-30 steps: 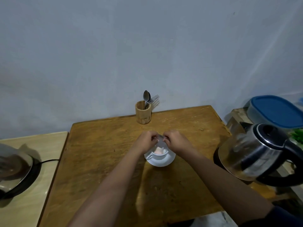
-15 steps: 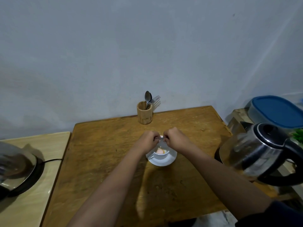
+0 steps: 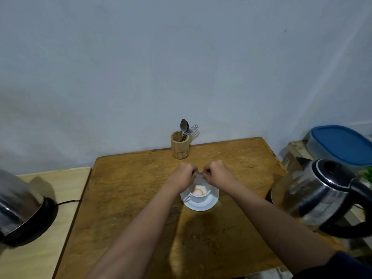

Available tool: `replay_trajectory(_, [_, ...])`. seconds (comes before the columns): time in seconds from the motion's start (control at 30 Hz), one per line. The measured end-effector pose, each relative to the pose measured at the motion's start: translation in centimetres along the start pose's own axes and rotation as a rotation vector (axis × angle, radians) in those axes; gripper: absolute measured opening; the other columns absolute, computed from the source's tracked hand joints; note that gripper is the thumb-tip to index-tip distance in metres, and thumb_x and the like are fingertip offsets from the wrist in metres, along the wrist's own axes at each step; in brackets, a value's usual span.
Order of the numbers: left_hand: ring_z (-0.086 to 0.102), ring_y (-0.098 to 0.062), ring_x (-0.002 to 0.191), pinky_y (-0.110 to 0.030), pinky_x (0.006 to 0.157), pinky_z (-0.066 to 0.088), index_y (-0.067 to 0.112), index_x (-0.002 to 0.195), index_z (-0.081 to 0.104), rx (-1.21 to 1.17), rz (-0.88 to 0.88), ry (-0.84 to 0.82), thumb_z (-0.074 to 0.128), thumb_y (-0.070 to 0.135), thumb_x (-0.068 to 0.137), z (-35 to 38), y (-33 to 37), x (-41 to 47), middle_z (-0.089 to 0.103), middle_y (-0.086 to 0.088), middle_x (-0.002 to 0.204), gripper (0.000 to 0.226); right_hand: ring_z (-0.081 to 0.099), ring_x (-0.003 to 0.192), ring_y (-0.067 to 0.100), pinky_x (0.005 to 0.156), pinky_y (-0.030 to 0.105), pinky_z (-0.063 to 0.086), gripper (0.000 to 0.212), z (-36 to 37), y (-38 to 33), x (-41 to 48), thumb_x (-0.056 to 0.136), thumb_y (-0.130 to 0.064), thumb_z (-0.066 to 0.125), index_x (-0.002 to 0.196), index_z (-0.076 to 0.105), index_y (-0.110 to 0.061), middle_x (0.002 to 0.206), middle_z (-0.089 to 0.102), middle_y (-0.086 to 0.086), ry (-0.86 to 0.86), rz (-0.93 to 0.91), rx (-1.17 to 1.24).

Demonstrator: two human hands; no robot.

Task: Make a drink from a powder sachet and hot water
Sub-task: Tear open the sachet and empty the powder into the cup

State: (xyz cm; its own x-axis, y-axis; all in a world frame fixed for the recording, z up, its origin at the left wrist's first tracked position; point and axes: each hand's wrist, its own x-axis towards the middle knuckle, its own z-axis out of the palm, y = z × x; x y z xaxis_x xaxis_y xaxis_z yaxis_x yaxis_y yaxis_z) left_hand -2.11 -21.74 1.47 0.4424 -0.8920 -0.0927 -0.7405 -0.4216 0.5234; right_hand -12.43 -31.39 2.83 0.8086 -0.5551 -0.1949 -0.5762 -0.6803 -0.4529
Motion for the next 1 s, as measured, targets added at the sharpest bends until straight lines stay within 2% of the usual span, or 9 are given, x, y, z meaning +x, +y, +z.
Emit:
replay_trajectory(0.13, [0.063, -0.028, 0.093, -0.038, 0.079, 0.050, 0.006, 0.095, 0.069, -0.033, -0.023, 0.041, 0.052, 0.006, 0.088, -0.4, -0.1, 0.0, 0.069, -0.015, 0.098, 0.018, 0.056, 0.073, 0.028, 0.054, 0.031, 0.039, 0.015, -0.3, 0.2, -0.3, 0.087, -0.018, 0.058, 0.073, 0.060, -0.012, 0.079, 0.056, 0.012, -0.020, -0.021, 0.001])
replay_trajectory(0.23, [0.063, -0.026, 0.091, -0.036, 0.077, 0.049, 0.005, 0.094, 0.069, -0.081, -0.043, 0.050, 0.055, 0.008, 0.088, -0.3, -0.1, -0.3, 0.070, -0.015, 0.096, 0.016, 0.052, 0.067, 0.025, 0.053, 0.029, 0.035, 0.022, -0.3, 0.0, -0.6, 0.092, -0.018, 0.051, 0.081, 0.066, -0.006, 0.070, 0.056, 0.012, -0.033, -0.019, -0.006])
replay_trajectory(0.3, [0.062, -0.024, 0.088, -0.035, 0.075, 0.048, 0.004, 0.091, 0.070, -0.129, -0.069, 0.055, 0.057, 0.010, 0.087, -0.2, 0.0, -0.4, 0.070, -0.015, 0.094, 0.014, 0.051, 0.067, 0.025, 0.055, 0.028, 0.035, 0.022, -0.3, -0.2, -0.7, 0.092, -0.015, 0.049, 0.083, 0.067, -0.004, 0.063, 0.050, 0.007, -0.046, -0.014, -0.027])
replay_trajectory(0.37, [0.058, -0.022, 0.084, -0.035, 0.073, 0.046, 0.003, 0.088, 0.069, -0.186, -0.104, 0.063, 0.060, 0.012, 0.086, -0.1, 0.0, -0.5, 0.069, -0.014, 0.090, 0.014, 0.053, 0.069, 0.027, 0.059, 0.029, 0.038, 0.022, -0.5, -0.2, -0.7, 0.092, -0.015, 0.049, 0.085, 0.066, -0.004, 0.067, 0.052, 0.009, -0.055, -0.015, -0.042])
replay_trajectory(0.5, [0.059, -0.025, 0.084, -0.038, 0.074, 0.047, 0.001, 0.086, 0.070, -0.221, -0.117, 0.078, 0.060, 0.011, 0.085, -0.2, 0.1, -0.7, 0.068, -0.016, 0.087, 0.014, 0.056, 0.079, 0.029, 0.065, 0.033, 0.044, 0.017, -0.8, -0.1, -0.6, 0.088, -0.020, 0.057, 0.096, 0.065, -0.007, 0.092, 0.061, 0.017, -0.069, -0.035, -0.049])
replay_trajectory(0.57, [0.061, -0.026, 0.089, -0.039, 0.080, 0.050, 0.003, 0.088, 0.071, -0.243, -0.123, 0.094, 0.060, 0.010, 0.085, -0.2, 0.2, -0.7, 0.070, -0.017, 0.093, 0.014, 0.054, 0.077, 0.027, 0.062, 0.030, 0.041, 0.015, -0.8, -0.1, -0.8, 0.088, -0.017, 0.057, 0.095, 0.065, -0.006, 0.089, 0.059, 0.017, -0.057, -0.029, -0.065])
replay_trajectory(0.67, [0.061, -0.023, 0.090, -0.036, 0.080, 0.050, 0.006, 0.090, 0.072, -0.242, -0.118, 0.098, 0.061, 0.011, 0.085, -0.1, 0.3, -0.8, 0.071, -0.014, 0.094, 0.013, 0.051, 0.072, 0.026, 0.054, 0.027, 0.034, 0.017, -0.6, -0.2, -1.1, 0.089, -0.010, 0.051, 0.090, 0.066, -0.003, 0.079, 0.053, 0.013, -0.025, -0.002, -0.065])
replay_trajectory(0.87, [0.063, -0.025, 0.093, -0.039, 0.083, 0.050, 0.005, 0.092, 0.072, -0.302, -0.141, 0.143, 0.062, 0.012, 0.085, 0.2, 0.2, -1.1, 0.071, -0.015, 0.096, 0.014, 0.056, 0.079, 0.026, 0.067, 0.031, 0.043, 0.012, -0.1, 0.0, -1.4, 0.087, -0.012, 0.058, 0.096, 0.064, -0.007, 0.096, 0.062, 0.016, 0.000, 0.003, -0.029])
replay_trajectory(1.0, [0.057, -0.020, 0.082, -0.038, 0.078, 0.049, 0.003, 0.090, 0.071, -0.344, -0.150, 0.157, 0.063, 0.011, 0.084, 0.2, -0.1, -1.2, 0.070, -0.015, 0.090, 0.013, 0.062, 0.083, 0.030, 0.071, 0.036, 0.050, 0.009, 0.1, 0.1, -1.4, 0.085, -0.011, 0.057, 0.087, 0.066, -0.010, 0.089, 0.065, 0.014, 0.042, -0.001, 0.012])
